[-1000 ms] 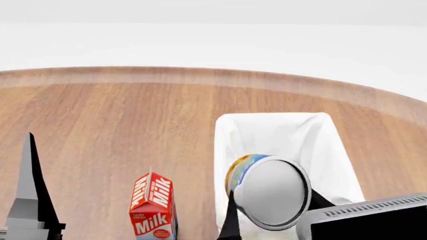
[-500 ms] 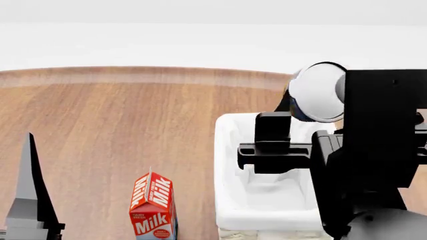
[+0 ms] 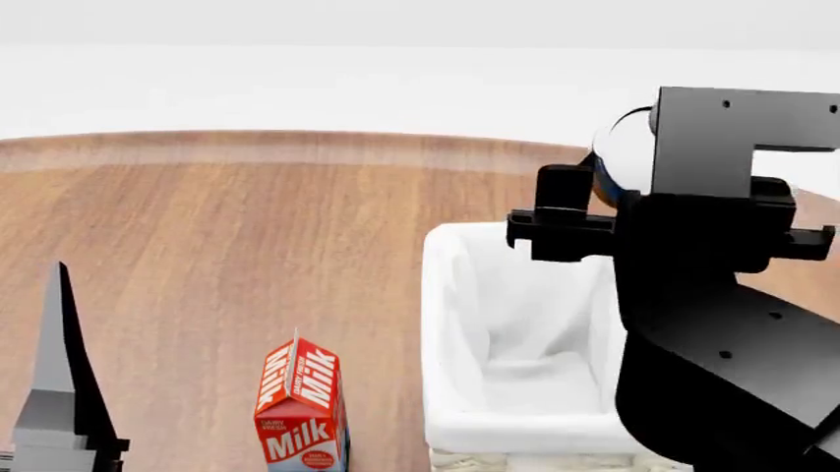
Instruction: Pick up the alphabet soup and the tomato sauce, and put them in the basket.
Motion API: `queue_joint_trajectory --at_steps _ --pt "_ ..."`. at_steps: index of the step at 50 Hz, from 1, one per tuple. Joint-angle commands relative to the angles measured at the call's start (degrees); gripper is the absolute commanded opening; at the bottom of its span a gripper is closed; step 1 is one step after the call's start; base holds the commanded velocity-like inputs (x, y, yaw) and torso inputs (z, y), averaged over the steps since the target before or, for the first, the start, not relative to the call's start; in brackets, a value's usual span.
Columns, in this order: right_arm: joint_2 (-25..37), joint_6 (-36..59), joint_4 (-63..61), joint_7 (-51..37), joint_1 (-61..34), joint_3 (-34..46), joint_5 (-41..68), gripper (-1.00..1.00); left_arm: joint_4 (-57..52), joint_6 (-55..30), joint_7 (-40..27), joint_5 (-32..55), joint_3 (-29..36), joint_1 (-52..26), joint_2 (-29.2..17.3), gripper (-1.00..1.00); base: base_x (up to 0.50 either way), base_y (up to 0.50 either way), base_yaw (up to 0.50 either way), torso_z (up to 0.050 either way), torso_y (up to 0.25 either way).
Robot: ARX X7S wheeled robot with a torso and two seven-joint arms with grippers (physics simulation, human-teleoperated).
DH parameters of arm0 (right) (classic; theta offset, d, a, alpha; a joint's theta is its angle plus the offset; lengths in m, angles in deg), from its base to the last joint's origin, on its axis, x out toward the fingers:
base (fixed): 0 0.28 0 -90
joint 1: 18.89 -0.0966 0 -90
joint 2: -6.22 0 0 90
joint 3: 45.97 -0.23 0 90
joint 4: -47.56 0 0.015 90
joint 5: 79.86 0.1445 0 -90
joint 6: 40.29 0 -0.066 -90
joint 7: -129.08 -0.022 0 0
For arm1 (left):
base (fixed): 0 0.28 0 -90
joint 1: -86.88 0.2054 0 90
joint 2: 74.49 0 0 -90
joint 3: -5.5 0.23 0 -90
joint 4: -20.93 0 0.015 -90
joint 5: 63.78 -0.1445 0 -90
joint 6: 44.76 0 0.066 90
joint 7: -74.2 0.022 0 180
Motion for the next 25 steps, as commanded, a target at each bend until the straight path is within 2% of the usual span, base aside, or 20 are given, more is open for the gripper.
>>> queue_joint_trajectory --at_steps 1,18,25 --pt "-4.79 2.42 9.73 4.09 5.52 -1.92 2.06 -1.00 0.33 0.87 -0.19 0.24 -0.18 0.45 -0.25 1.00 0.00 0.00 0.00 0.015 0.000" --pt "-12.00 7.90 24.72 13.39 15.19 -3.40 8.09 -1.00 1.09 1.31 -0.31 0.68 -0.17 0.19 -0.36 1.00 0.00 0.00 0.00 0.000 0.001" --pt "-13.20 8.97 27.49 15.17 16.98 -4.22 9.40 -1.00 1.35 1.62 -0.38 0.75 -0.09 0.27 -0.46 1.00 0.00 0.00 0.00 0.000 0.001"
